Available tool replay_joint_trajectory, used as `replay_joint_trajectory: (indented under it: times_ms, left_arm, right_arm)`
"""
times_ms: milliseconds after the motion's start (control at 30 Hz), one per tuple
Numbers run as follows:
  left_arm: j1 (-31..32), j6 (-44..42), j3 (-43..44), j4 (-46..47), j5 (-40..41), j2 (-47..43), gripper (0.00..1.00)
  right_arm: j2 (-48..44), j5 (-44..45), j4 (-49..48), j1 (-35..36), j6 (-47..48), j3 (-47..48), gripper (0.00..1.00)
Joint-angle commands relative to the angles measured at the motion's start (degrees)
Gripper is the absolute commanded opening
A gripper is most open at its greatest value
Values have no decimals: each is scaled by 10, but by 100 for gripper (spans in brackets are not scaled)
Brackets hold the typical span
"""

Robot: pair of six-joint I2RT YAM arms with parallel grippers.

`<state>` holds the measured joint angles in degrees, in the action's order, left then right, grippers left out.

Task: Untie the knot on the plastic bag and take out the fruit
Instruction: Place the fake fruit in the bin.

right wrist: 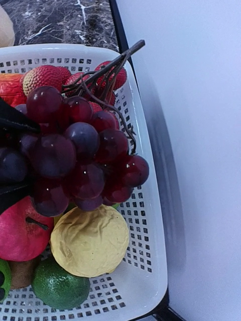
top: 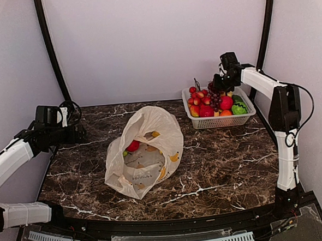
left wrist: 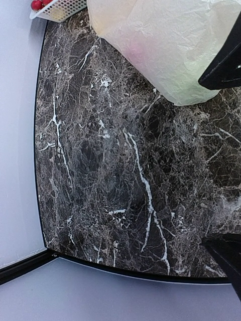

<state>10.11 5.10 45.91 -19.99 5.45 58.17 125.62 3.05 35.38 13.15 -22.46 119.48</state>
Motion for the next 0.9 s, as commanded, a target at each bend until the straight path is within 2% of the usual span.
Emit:
replay_joint_trajectory:
  times_ms: [0,233,400,667,867]
  left_arm:
    - [-4,-6,-6,2,4,-3,99]
    - [-4,-6,-6,4,-2,-1,99]
    - [-4,-6,-6,4,-3,-1,99]
    - [-4,-6,-6,5,-9,1,99]
    - [-3,-8,-7,7,-21,3,99]
  right_arm:
    - [10,13,-21,-4,-1,24,36]
    - [4,8,-22,-4,4,27,63]
    - [-5,-5,-27,-4,9,24,77]
    - [-24,-24,-35,-4,21,13,90]
    - [-69,-53,-61,-4,32,-33,96]
